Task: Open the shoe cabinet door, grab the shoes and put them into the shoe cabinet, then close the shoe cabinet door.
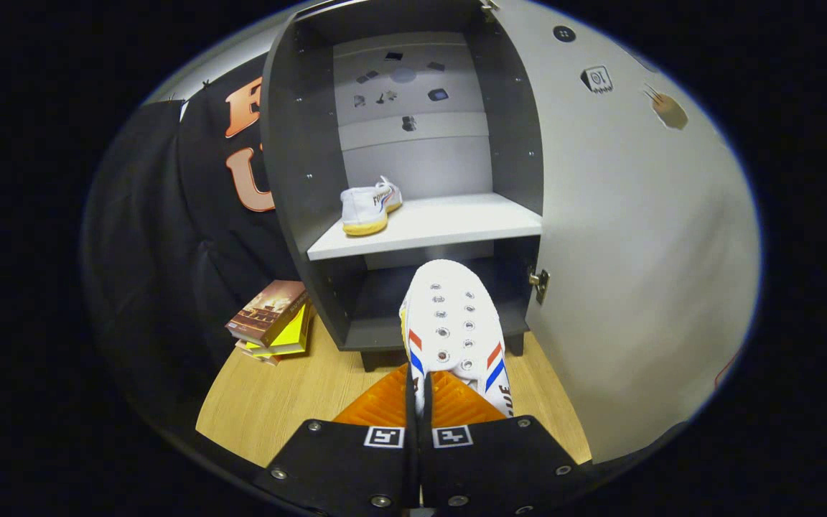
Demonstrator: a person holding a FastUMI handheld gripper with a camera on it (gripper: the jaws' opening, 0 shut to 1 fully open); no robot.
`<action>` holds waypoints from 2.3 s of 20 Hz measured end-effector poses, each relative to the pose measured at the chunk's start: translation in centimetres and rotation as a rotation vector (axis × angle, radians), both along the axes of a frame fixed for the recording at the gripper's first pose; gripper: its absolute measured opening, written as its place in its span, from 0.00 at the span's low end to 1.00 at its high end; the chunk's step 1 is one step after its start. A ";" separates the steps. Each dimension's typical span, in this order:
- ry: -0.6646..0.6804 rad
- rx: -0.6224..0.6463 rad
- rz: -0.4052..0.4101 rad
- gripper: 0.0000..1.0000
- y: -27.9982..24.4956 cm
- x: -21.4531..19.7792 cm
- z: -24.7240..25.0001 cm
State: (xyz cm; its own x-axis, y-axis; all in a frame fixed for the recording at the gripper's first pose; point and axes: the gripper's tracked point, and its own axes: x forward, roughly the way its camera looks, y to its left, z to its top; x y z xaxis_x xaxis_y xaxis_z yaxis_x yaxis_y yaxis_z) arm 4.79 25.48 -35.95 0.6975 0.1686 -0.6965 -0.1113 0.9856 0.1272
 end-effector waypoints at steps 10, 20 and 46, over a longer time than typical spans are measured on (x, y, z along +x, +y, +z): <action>-0.116 -0.099 0.053 0.00 0.8 10.4 5.9; -0.098 -0.095 0.019 0.00 1.0 22.3 4.7; -0.261 -0.104 0.123 0.74 0.6 20.3 6.7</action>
State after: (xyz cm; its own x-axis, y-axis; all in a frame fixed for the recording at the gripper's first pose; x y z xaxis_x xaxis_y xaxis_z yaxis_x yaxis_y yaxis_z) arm 25.14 26.05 -29.27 0.8336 0.2001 -0.5148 -0.2465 0.9689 -0.0226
